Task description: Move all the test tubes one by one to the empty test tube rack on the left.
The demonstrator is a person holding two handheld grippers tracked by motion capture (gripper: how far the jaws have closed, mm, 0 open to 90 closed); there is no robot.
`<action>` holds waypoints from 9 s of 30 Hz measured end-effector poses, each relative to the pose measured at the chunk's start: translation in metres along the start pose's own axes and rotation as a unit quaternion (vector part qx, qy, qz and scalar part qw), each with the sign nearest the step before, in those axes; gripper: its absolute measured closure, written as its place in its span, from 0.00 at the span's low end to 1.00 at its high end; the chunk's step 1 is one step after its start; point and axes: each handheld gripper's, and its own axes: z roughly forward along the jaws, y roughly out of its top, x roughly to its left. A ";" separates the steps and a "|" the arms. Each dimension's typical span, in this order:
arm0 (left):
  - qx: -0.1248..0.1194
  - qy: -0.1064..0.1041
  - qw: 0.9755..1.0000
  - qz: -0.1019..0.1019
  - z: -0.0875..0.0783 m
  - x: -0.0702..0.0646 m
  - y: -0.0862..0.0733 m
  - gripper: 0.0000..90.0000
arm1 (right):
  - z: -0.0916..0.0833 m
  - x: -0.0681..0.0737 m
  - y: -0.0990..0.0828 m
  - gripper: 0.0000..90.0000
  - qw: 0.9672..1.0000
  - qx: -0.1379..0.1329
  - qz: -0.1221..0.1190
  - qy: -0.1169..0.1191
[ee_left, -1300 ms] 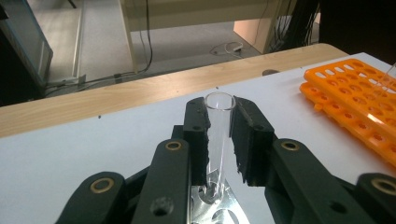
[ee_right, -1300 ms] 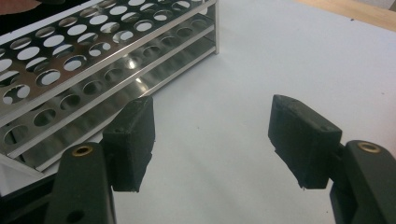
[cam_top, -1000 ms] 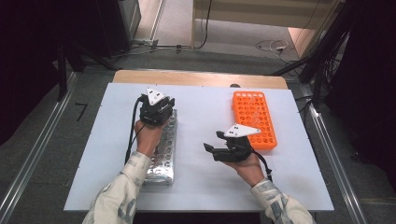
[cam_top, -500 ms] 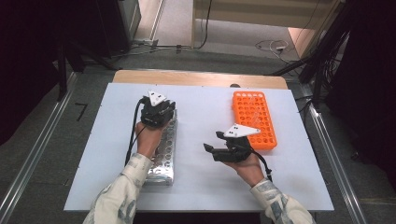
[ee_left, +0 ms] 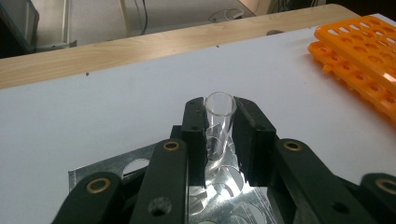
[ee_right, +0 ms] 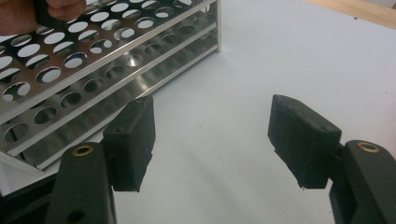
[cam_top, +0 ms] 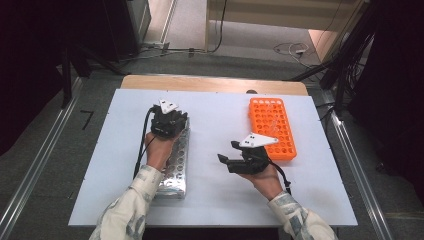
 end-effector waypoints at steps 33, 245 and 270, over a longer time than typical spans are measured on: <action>-0.032 -0.021 0.999 -0.020 -0.044 0.002 -0.012 0.33 | -0.004 -0.002 0.000 0.34 1.000 -0.005 0.003 -0.007; -0.036 -0.149 0.987 0.037 -0.067 -0.066 -0.039 0.41 | 0.022 0.029 0.008 0.82 1.000 -0.007 -0.015 0.002; -0.029 -0.179 0.981 0.064 -0.057 -0.081 -0.041 0.73 | 0.023 0.037 0.010 0.82 1.000 -0.006 -0.025 0.016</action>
